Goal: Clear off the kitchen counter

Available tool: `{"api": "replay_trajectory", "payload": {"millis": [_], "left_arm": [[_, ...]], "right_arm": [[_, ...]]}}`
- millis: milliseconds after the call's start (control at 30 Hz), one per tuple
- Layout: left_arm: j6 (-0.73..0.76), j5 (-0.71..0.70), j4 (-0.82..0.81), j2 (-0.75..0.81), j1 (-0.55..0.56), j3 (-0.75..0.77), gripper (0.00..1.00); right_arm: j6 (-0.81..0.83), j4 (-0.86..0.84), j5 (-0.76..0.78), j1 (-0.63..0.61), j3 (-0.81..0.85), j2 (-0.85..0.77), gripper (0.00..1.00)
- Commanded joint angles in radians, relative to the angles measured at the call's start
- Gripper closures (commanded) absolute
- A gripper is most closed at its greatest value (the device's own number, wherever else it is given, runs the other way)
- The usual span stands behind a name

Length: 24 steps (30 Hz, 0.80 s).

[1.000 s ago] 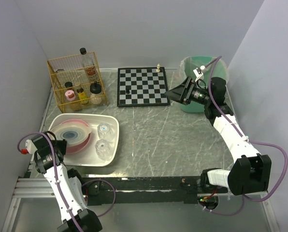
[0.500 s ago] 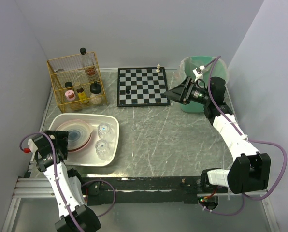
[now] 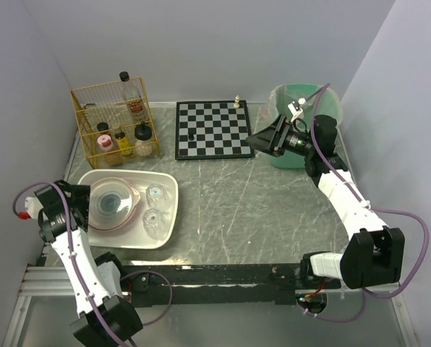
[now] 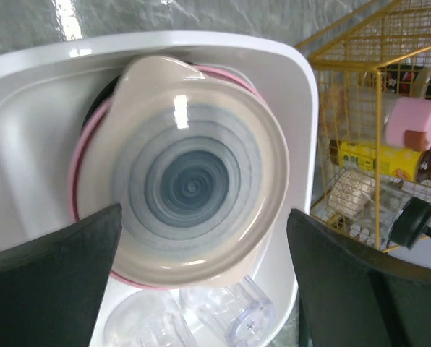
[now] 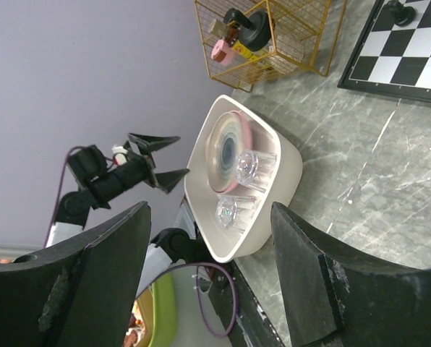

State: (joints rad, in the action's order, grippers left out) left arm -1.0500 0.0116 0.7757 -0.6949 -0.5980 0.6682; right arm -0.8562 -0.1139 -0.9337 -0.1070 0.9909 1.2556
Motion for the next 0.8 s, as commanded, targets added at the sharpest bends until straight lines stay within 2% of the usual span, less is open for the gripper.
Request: {"api": "replay_trajectory", "payload": {"millis": [0, 267, 433, 600, 700, 767], "left_arm": [[-0.018, -0.078, 0.089, -0.049, -0.005, 0.080, 0.01], [0.011, 0.007, 0.073, -0.068, -0.005, 0.122, 0.01], [0.106, -0.009, 0.020, -0.084, -0.005, 0.232, 0.01], [0.209, -0.009, 0.004, -0.201, -0.006, 0.385, 0.01], [0.214, 0.014, -0.059, -0.241, 0.018, 0.421, 0.01], [0.211, -0.008, -0.113, -0.270, 0.090, 0.454, 0.01]], "right_arm": [[-0.015, -0.061, -0.024, -0.003, -0.006, 0.016, 0.26], [0.008, -0.030, -0.014, -0.005, -0.001, 0.016, 0.26], [0.037, 0.066, 0.051, -0.003, 0.023, 0.015, 0.22], [0.013, 0.077, 0.073, -0.003, 0.025, 0.024, 0.15], [0.032, 0.111, 0.105, -0.005, 0.023, 0.018, 0.14], [0.055, 0.157, 0.134, -0.003, 0.029, 0.011, 0.14]]}}
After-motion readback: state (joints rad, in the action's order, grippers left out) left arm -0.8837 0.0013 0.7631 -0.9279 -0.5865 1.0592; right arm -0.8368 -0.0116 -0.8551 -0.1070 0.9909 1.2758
